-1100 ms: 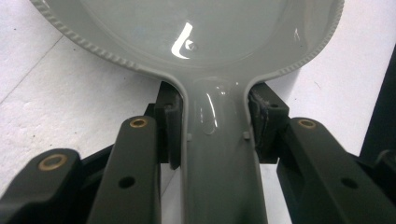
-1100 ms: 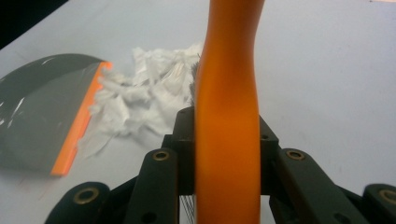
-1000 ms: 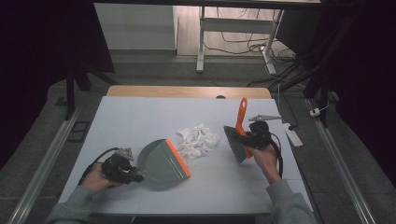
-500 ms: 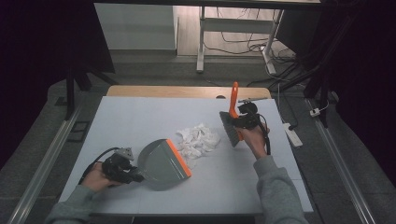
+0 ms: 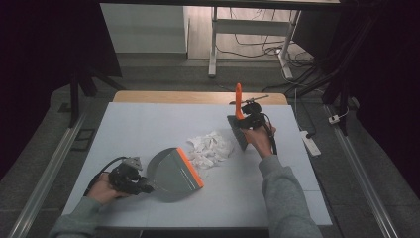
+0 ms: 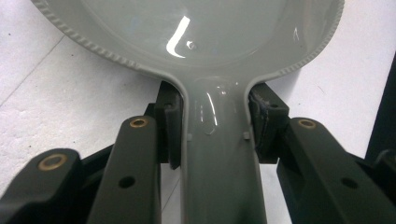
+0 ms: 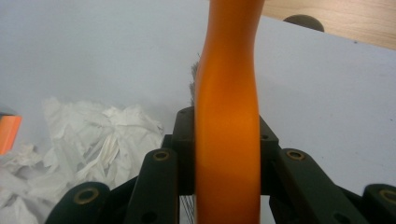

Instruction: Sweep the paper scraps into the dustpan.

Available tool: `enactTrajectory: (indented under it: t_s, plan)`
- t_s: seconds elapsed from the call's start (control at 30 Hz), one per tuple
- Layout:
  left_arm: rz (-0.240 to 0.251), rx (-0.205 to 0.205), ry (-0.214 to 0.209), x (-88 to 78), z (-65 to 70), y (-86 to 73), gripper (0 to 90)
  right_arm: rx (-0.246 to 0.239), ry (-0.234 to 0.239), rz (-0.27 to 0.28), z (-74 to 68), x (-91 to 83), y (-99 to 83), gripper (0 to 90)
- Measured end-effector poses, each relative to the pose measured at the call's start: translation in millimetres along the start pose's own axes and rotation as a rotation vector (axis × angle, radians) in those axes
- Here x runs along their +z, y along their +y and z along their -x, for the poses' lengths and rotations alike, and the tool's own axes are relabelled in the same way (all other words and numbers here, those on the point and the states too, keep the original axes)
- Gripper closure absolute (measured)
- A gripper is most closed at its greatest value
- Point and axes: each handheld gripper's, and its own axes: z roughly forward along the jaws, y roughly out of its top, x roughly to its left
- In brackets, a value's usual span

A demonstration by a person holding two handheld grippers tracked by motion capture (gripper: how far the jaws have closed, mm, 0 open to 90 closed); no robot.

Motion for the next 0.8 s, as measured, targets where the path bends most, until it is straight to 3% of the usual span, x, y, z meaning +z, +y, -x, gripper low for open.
enactTrajectory:
  t_s: [0.5,0.8]
  plan:
    - [0.001,-0.003,-0.004,1.2,-1.8,0.1,61.5,-0.057,-0.018,-0.106,-24.8,36.5,20.4,70.3]
    - [0.003,-0.003,-0.002,1.9,-1.8,0.3,61.5,-0.064,0.044,-0.125,-39.4,50.7,17.6,70.4]
